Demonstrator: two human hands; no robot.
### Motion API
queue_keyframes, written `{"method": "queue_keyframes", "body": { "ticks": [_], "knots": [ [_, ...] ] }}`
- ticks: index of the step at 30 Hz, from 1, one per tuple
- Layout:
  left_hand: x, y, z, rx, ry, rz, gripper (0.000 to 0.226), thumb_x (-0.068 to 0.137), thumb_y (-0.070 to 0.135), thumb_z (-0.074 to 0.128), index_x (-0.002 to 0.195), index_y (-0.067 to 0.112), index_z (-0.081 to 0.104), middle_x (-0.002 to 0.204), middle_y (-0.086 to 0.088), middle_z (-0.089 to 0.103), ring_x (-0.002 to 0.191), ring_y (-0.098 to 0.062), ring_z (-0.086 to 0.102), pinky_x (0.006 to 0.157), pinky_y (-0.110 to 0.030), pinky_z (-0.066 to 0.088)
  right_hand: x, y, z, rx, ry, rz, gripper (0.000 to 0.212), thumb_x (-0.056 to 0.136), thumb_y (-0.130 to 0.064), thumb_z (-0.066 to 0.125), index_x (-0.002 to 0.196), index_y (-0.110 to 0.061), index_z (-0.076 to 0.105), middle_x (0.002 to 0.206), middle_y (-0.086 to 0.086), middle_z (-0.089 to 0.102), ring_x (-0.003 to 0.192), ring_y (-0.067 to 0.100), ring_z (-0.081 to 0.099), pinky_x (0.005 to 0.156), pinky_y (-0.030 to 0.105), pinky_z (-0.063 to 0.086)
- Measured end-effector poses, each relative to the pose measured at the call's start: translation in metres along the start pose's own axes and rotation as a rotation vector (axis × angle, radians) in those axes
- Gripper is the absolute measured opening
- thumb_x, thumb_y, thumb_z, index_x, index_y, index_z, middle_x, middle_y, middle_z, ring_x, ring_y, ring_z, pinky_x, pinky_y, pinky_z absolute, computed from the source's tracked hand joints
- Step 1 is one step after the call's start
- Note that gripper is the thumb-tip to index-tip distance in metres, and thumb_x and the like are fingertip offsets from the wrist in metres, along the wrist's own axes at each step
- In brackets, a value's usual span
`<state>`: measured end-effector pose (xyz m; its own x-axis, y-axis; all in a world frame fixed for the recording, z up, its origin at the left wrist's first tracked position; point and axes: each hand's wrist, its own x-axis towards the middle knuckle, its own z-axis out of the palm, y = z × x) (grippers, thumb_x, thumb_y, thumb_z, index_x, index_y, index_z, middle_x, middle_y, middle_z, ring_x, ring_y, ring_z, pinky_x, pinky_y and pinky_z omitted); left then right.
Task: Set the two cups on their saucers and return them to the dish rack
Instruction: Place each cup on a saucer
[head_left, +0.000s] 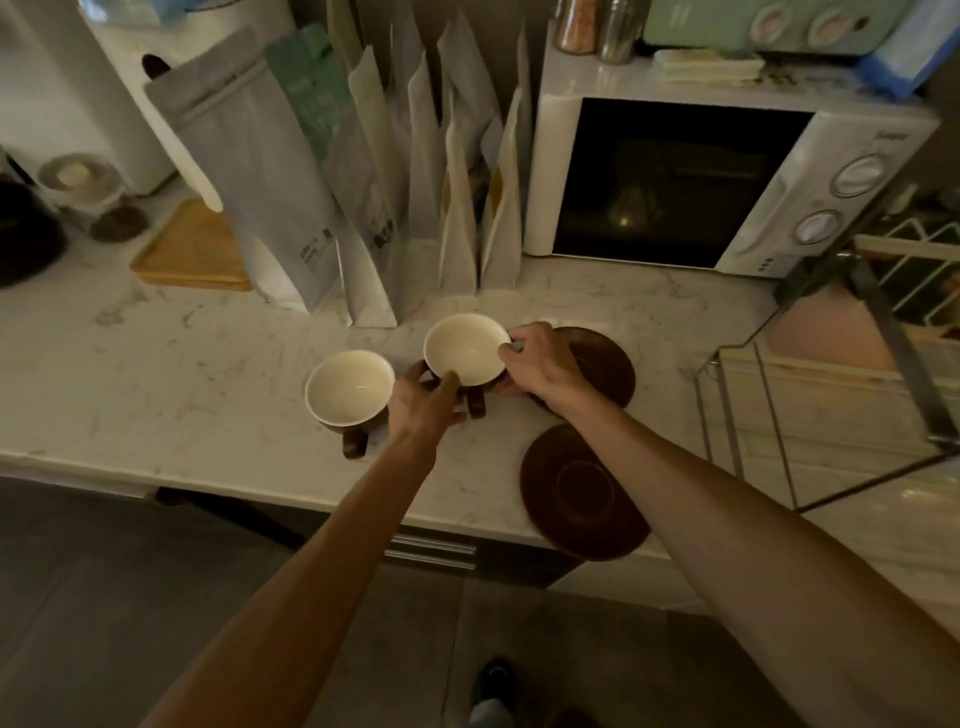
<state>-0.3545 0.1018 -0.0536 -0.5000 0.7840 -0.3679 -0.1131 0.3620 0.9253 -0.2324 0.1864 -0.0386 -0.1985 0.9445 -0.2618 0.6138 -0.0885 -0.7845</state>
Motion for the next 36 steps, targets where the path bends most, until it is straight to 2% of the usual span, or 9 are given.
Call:
{"method": "queue_keyframes", "body": {
  "ticks": [3,6,8,11,15,20,26,31,36],
  "knots": [
    [-0.002,0.008,0.014,0.025,-0.046,0.013,0.052,0.090,0.017,0.063,0.138,0.010,0.047,0.106,-0.012,0.067,0.088,-0.020,0.069,0.065,-0.031,0.060,-0.006,0.005,-0.020,0.008,0.031,0.027,0.023,0.095,-0.011,0.054,0.113,-0.004,0.066,0.095,0.016,0.074,0.065,0.024,0.075,0.067,0.041,0.064],
    [-0.007,0.018,0.033,0.034,-0.127,0.029,0.051,0.092,0.015,0.061,0.140,0.008,0.044,0.098,-0.009,0.064,0.078,-0.013,0.066,0.058,-0.024,0.058,-0.011,0.013,-0.042,-0.004,0.086,0.051,0.021,0.095,-0.013,0.054,0.110,-0.005,0.066,0.090,0.013,0.075,0.063,0.021,0.075,0.069,0.037,0.064],
    [-0.010,0.022,0.045,0.050,-0.171,0.036,0.051,0.093,0.015,0.059,0.141,0.007,0.043,0.099,-0.010,0.062,0.078,-0.013,0.064,0.057,-0.023,0.057,-0.013,0.019,-0.054,0.004,0.130,0.073,0.020,0.094,-0.012,0.055,0.107,-0.004,0.068,0.090,0.013,0.075,0.061,0.021,0.075,0.068,0.037,0.064],
    [-0.013,0.024,0.062,0.088,-0.216,0.050,0.051,0.093,0.015,0.060,0.140,0.006,0.044,0.099,-0.012,0.065,0.087,-0.021,0.065,0.064,-0.028,0.058,-0.016,0.030,-0.070,0.026,0.179,0.106,0.019,0.094,-0.011,0.055,0.104,-0.003,0.068,0.089,0.014,0.075,0.061,0.022,0.075,0.067,0.039,0.064],
    [-0.015,0.026,0.083,0.125,-0.252,0.045,0.049,0.091,0.014,0.062,0.137,0.005,0.048,0.106,-0.020,0.068,0.085,-0.022,0.066,0.073,-0.037,0.059,-0.017,0.044,-0.084,0.023,0.237,0.143,0.020,0.094,-0.012,0.054,0.104,-0.002,0.068,0.088,0.015,0.075,0.061,0.024,0.075,0.067,0.040,0.064],
    [-0.016,0.025,0.100,0.176,-0.295,0.047,0.039,0.092,0.013,0.061,0.129,0.003,0.055,0.081,-0.007,0.064,0.079,-0.023,0.066,0.067,-0.033,0.060,-0.016,0.058,-0.093,-0.025,0.271,0.187,0.021,0.093,-0.014,0.053,0.102,0.000,0.066,0.087,0.016,0.075,0.057,0.024,0.074,0.059,0.037,0.063],
    [-0.012,0.020,0.108,0.218,-0.326,0.042,0.039,0.091,0.013,0.062,0.129,0.005,0.057,0.094,-0.011,0.067,0.072,-0.016,0.066,0.061,-0.027,0.059,-0.009,0.071,-0.096,-0.055,0.267,0.195,0.026,0.091,-0.018,0.053,0.106,0.000,0.064,0.084,0.017,0.075,0.064,0.028,0.075,0.064,0.042,0.063],
    [-0.010,0.018,0.109,0.205,-0.329,-0.012,0.038,0.091,0.012,0.062,0.127,0.002,0.054,0.081,-0.005,0.063,0.069,-0.015,0.064,0.056,-0.023,0.058,-0.003,0.078,-0.090,-0.036,0.267,0.208,0.027,0.085,-0.022,0.056,0.099,-0.001,0.066,0.087,0.017,0.074,0.070,0.033,0.074,0.067,0.046,0.063],
    [-0.007,0.016,0.110,0.208,-0.340,-0.003,0.038,0.092,0.011,0.061,0.127,0.001,0.054,0.085,-0.007,0.063,0.073,-0.018,0.064,0.058,-0.024,0.057,-0.003,0.078,-0.090,-0.028,0.250,0.220,0.024,0.086,-0.018,0.055,0.099,-0.001,0.067,0.087,0.017,0.074,0.066,0.030,0.074,0.065,0.046,0.063]
  ]
}}
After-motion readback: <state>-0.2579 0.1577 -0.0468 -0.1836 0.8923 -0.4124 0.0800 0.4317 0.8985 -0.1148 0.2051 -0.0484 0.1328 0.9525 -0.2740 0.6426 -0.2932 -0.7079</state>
